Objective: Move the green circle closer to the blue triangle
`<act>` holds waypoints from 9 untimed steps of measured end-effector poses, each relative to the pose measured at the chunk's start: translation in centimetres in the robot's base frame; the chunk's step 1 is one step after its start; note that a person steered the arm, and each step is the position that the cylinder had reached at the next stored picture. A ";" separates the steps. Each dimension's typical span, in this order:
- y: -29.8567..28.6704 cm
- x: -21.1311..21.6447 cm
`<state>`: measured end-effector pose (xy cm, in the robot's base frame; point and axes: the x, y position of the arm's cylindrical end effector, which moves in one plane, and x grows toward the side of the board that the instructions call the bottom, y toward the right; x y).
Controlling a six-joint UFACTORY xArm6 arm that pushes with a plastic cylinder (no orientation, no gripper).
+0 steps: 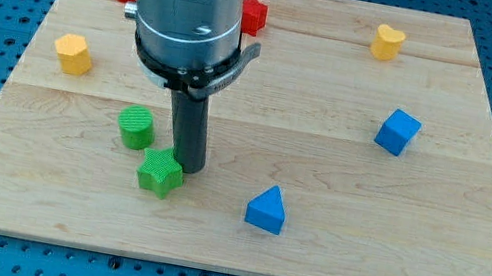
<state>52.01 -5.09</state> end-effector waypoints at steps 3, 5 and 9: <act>-11.3 1.5; -8.8 -1.8; -6.0 -6.8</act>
<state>45.17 -11.08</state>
